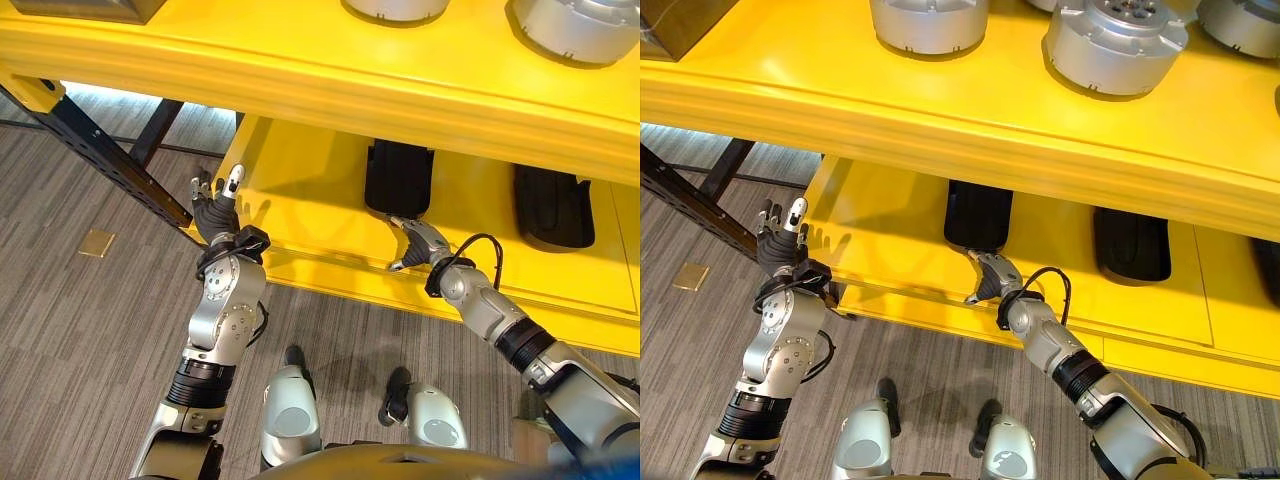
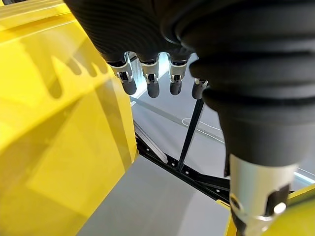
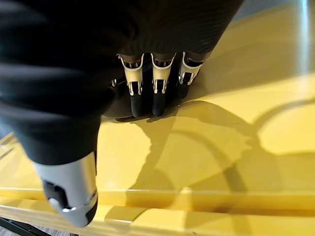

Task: Move parts from the plastic box to the shelf.

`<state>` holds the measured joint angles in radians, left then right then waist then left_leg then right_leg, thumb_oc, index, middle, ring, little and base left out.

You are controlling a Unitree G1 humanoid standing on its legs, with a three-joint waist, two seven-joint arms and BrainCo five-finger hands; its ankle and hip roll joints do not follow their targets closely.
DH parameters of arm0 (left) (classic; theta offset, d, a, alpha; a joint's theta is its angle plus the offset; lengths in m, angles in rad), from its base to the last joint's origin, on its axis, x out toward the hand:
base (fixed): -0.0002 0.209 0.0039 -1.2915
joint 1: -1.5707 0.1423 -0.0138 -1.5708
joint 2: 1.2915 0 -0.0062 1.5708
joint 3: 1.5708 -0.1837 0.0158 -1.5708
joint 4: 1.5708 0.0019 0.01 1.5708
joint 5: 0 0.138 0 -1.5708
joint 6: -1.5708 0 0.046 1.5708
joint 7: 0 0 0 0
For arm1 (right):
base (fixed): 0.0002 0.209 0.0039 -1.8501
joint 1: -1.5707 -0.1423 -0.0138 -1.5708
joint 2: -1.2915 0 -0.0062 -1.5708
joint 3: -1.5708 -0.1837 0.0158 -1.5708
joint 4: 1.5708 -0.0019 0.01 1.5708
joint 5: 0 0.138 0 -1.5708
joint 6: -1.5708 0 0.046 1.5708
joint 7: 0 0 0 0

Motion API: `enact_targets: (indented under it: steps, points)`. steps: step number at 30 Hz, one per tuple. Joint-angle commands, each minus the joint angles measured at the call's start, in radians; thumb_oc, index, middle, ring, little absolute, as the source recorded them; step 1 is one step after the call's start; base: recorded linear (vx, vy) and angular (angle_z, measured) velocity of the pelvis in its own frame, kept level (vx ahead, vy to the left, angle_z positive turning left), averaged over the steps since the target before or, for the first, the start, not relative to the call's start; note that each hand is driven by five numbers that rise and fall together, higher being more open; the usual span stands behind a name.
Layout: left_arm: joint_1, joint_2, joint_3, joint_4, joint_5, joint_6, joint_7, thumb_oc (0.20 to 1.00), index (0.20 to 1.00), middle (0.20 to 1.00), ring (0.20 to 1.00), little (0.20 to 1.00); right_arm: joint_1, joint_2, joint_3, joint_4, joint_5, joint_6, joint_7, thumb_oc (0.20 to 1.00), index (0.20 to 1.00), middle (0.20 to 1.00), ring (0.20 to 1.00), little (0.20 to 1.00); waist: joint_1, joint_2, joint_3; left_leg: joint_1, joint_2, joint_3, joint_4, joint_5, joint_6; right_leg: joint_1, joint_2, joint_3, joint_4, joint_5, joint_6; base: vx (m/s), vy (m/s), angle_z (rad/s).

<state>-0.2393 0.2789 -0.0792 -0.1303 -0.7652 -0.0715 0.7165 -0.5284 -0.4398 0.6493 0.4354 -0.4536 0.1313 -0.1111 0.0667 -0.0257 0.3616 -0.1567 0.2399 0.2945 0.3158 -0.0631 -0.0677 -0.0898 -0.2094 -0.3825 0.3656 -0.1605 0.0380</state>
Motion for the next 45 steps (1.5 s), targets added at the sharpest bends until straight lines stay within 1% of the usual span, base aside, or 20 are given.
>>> enact_targets:
  steps: [1,3,5,8,11,12,18,20,24,25,28,30,31,33,34,36,37,41,44,45]
  points:
    - [0.008,0.004,-0.021,-0.060,0.010,-0.033,-0.041,1.000,1.000,1.000,1.000,1.000,-0.066,0.026,-0.023,-0.013,0.027,-0.002,-0.007,1.000,1.000,1.000,1.000,1.000,0.008,0.009,-0.005,0.087,0.081,0.066,-0.056,0.047,-0.038,0.060,-0.058,-0.004,-0.023,0.028,0.062,0.00,0.000,0.00]
    - [0.008,0.003,-0.024,-0.053,0.003,-0.035,-0.046,1.000,1.000,1.000,1.000,1.000,-0.064,0.029,-0.022,-0.005,0.044,-0.015,-0.012,1.000,1.000,1.000,1.000,1.000,0.005,0.010,-0.007,0.090,0.079,0.067,-0.061,0.049,-0.039,0.062,-0.055,-0.002,-0.030,0.029,0.061,0.00,0.045,0.00]
    - [0.012,0.000,-0.021,-0.050,0.003,-0.031,-0.059,1.000,1.000,1.000,1.000,1.000,-0.061,0.028,-0.021,-0.005,0.068,-0.061,-0.002,1.000,1.000,1.000,1.000,1.000,0.003,0.011,-0.008,0.097,0.076,0.067,-0.068,0.051,-0.038,0.066,-0.053,0.002,-0.038,0.033,0.061,0.01,0.047,-0.01]
    - [0.040,0.006,-0.023,-0.054,0.021,-0.035,-0.087,1.000,1.000,1.000,1.000,1.000,0.028,0.009,-0.043,-0.139,0.126,-0.095,0.034,1.000,1.000,1.000,1.000,1.000,-0.020,0.004,-0.015,0.113,0.069,0.080,-0.104,0.069,-0.039,0.072,-0.050,0.004,-0.069,0.051,0.071,0.00,0.067,-0.03]
    - [0.068,0.012,-0.011,-0.072,0.034,-0.021,-0.085,1.000,1.000,1.000,1.000,1.000,0.097,-0.029,-0.072,-0.281,0.182,-0.081,0.121,1.000,1.000,1.000,1.000,1.000,-0.036,-0.004,-0.023,0.132,0.060,0.092,-0.136,0.081,-0.040,0.076,-0.049,0.006,-0.096,0.068,0.081,-0.02,0.047,-0.10]
    - [0.090,0.017,-0.002,-0.080,0.038,-0.017,-0.083,1.000,1.000,1.000,1.000,1.000,0.140,-0.052,-0.090,-0.367,0.223,-0.061,0.187,1.000,1.000,1.000,1.000,1.000,-0.044,-0.011,-0.029,0.143,0.056,0.096,-0.157,0.089,-0.044,0.080,-0.049,0.007,-0.112,0.078,0.086,-0.02,0.039,-0.10]
    - [0.166,0.016,0.037,-0.113,0.049,0.011,-0.152,1.000,1.000,1.000,1.000,1.000,0.278,-0.127,-0.151,-0.572,0.305,0.035,0.357,1.000,1.000,1.000,1.000,1.000,-0.066,-0.033,-0.056,0.177,0.059,0.110,-0.204,0.104,-0.046,0.097,-0.043,0.020,-0.151,0.094,0.090,-0.01,0.032,-0.12]
    - [0.180,0.025,0.032,-0.121,0.046,0.010,-0.224,1.000,1.000,1.000,1.000,1.000,0.315,-0.152,-0.169,-0.615,0.366,0.034,0.421,1.000,1.000,1.000,1.000,1.000,-0.069,-0.039,-0.059,0.181,0.056,0.113,-0.210,0.103,-0.043,0.101,-0.038,0.018,-0.155,0.092,0.090,-0.04,0.025,-0.07]
    - [0.196,0.049,0.003,-0.139,0.049,0.028,-0.410,1.000,1.000,1.000,1.000,1.000,0.357,-0.193,-0.238,-0.693,0.663,0.032,0.521,1.000,1.000,1.000,1.000,1.000,-0.077,-0.055,-0.066,0.199,0.045,0.108,-0.217,0.083,-0.044,0.119,-0.030,0.025,-0.162,0.081,0.099,-0.01,0.014,0.00]
    - [0.200,0.052,-0.011,-0.140,0.057,0.031,-0.479,1.000,1.000,1.000,1.000,1.000,0.374,-0.198,-0.261,-0.717,0.759,0.026,0.540,1.000,1.000,1.000,1.000,1.000,-0.079,-0.057,-0.069,0.201,0.043,0.113,-0.221,0.084,-0.042,0.122,-0.028,0.024,-0.168,0.085,0.099,-0.04,0.056,0.02]
    - [0.237,0.071,-0.059,-0.135,0.027,0.086,-0.843,1.000,1.000,1.000,1.000,1.000,0.437,-0.194,-0.393,-0.733,1.024,-0.021,0.611,1.000,1.000,1.000,1.000,1.000,-0.094,-0.058,-0.081,0.207,0.035,0.126,-0.220,0.076,-0.032,0.130,-0.025,0.024,-0.181,0.094,0.097,-0.03,0.113,-0.01]
    - [0.262,0.091,-0.078,-0.120,0.044,0.093,-0.966,1.000,1.000,1.000,1.000,1.000,0.464,-0.182,-0.446,-0.728,1.118,-0.053,0.635,1.000,1.000,1.000,1.000,1.000,-0.102,-0.051,-0.086,0.210,0.029,0.131,-0.218,0.070,-0.027,0.130,-0.025,0.028,-0.183,0.097,0.098,0.00,0.231,-0.06]
    - [0.288,0.134,-0.099,-0.084,0.092,0.107,-1.121,1.000,1.000,1.000,1.000,1.000,0.508,-0.134,-0.520,-0.709,1.232,-0.062,0.629,1.000,1.000,1.000,1.000,1.000,-0.123,-0.037,-0.094,0.218,0.016,0.140,-0.213,0.057,-0.014,0.126,-0.028,0.039,-0.180,0.098,0.100,0.02,0.319,-0.08]
    - [0.296,0.156,-0.104,-0.069,0.135,0.082,-1.174,1.000,1.000,1.000,1.000,1.000,0.528,-0.109,-0.551,-0.694,1.260,-0.051,0.580,1.000,1.000,1.000,1.000,1.000,-0.132,-0.030,-0.098,0.216,0.011,0.144,-0.206,0.051,-0.010,0.120,-0.030,0.047,-0.175,0.098,0.103,0.02,0.265,-0.07]
    - [0.305,0.181,-0.106,-0.065,0.145,0.061,-1.207,1.000,1.000,1.000,1.000,1.000,0.544,-0.092,-0.578,-0.675,1.268,-0.015,0.505,1.000,1.000,1.000,1.000,1.000,-0.141,-0.022,-0.097,0.215,0.005,0.149,-0.200,0.044,-0.005,0.115,-0.032,0.053,-0.172,0.098,0.105,0.01,0.200,-0.17]
    - [0.319,0.204,-0.106,-0.079,0.132,0.065,-1.273,1.000,1.000,1.000,1.000,1.000,0.557,-0.084,-0.615,-0.639,1.262,0.000,0.405,1.000,1.000,1.000,1.000,1.000,-0.154,-0.016,-0.094,0.217,-0.009,0.155,-0.189,0.030,0.006,0.111,-0.035,0.064,-0.173,0.101,0.108,0.00,0.317,-0.21]
    - [0.328,0.222,-0.111,-0.091,0.108,0.053,-1.327,1.000,1.000,1.000,1.000,1.000,0.578,-0.078,-0.629,-0.623,1.259,-0.060,0.418,1.000,1.000,1.000,1.000,1.000,-0.171,-0.008,-0.087,0.210,-0.019,0.166,-0.178,0.022,0.017,0.095,-0.040,0.080,-0.168,0.107,0.117,-0.03,0.375,-0.14]
    - [0.302,0.254,-0.162,-0.106,0.082,0.029,-1.395,1.000,1.000,1.000,1.000,1.000,0.598,-0.062,-0.636,-0.660,1.197,-0.100,0.331,1.000,1.000,1.000,1.000,1.000,-0.203,0.001,-0.067,0.188,-0.037,0.194,-0.158,0.007,0.039,0.065,-0.068,0.107,-0.171,0.139,0.138,-0.05,0.317,-0.29]
    - [0.264,0.273,-0.211,-0.109,0.103,-0.003,-1.395,1.000,1.000,1.000,1.000,1.000,0.561,-0.050,-0.630,-0.622,1.169,-0.075,0.244,1.000,1.000,1.000,1.000,1.000,-0.214,0.007,-0.049,0.178,-0.056,0.218,-0.148,-0.006,0.054,0.055,-0.104,0.115,-0.195,0.194,0.148,-0.08,0.359,-0.34]
    - [0.237,0.276,-0.255,-0.111,0.091,-0.003,-1.400,1.000,1.000,1.000,1.000,1.000,0.541,-0.042,-0.631,-0.573,1.129,-0.079,0.195,1.000,1.000,1.000,1.000,1.000,-0.235,0.013,-0.042,0.185,-0.074,0.241,-0.150,-0.018,0.066,0.050,-0.137,0.135,-0.244,0.268,0.163,-0.01,0.380,-0.56]
